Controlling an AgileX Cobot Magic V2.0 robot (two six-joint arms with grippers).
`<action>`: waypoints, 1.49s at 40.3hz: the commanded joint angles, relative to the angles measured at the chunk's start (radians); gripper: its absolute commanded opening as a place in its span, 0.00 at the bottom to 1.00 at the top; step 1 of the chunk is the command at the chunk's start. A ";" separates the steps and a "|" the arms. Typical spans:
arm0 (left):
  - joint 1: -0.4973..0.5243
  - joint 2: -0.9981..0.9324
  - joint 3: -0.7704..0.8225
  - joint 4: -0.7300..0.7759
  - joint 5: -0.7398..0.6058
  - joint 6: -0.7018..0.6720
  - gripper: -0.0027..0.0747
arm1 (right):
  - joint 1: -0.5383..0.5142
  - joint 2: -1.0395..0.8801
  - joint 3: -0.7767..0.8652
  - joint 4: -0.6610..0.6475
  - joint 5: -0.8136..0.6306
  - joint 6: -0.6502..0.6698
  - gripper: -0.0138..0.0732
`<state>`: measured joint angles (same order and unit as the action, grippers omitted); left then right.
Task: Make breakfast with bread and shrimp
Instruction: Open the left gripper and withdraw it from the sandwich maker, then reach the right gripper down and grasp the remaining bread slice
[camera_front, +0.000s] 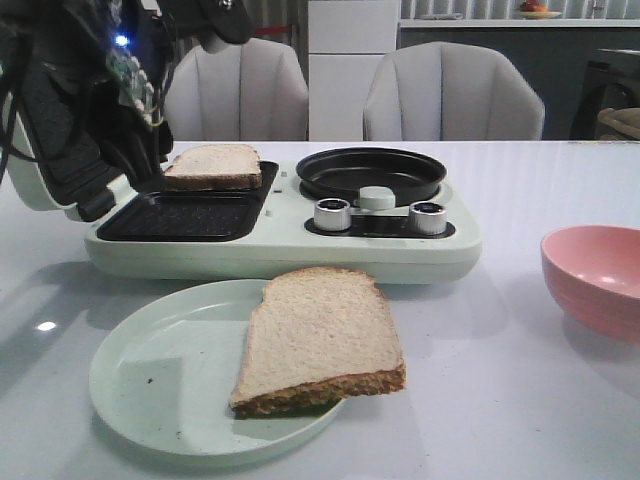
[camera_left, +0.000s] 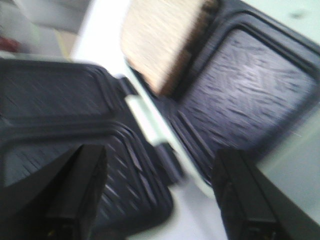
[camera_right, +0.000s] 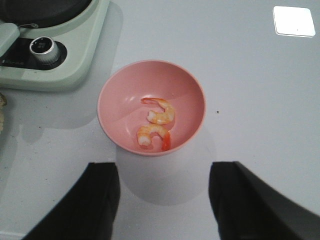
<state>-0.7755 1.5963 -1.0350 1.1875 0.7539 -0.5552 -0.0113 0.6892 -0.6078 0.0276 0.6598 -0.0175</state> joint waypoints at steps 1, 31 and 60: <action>-0.042 -0.105 -0.021 -0.279 0.086 0.132 0.68 | 0.001 0.005 -0.036 0.005 -0.068 -0.002 0.74; -0.071 -0.807 0.271 -1.094 0.030 0.415 0.68 | 0.001 0.005 -0.036 0.005 -0.069 -0.002 0.74; -0.071 -0.938 0.307 -1.098 -0.028 0.476 0.68 | 0.155 0.380 -0.036 0.688 0.040 -0.304 0.74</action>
<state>-0.8404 0.6533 -0.6973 0.0825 0.8056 -0.0811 0.1054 1.0183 -0.6083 0.5937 0.7566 -0.2585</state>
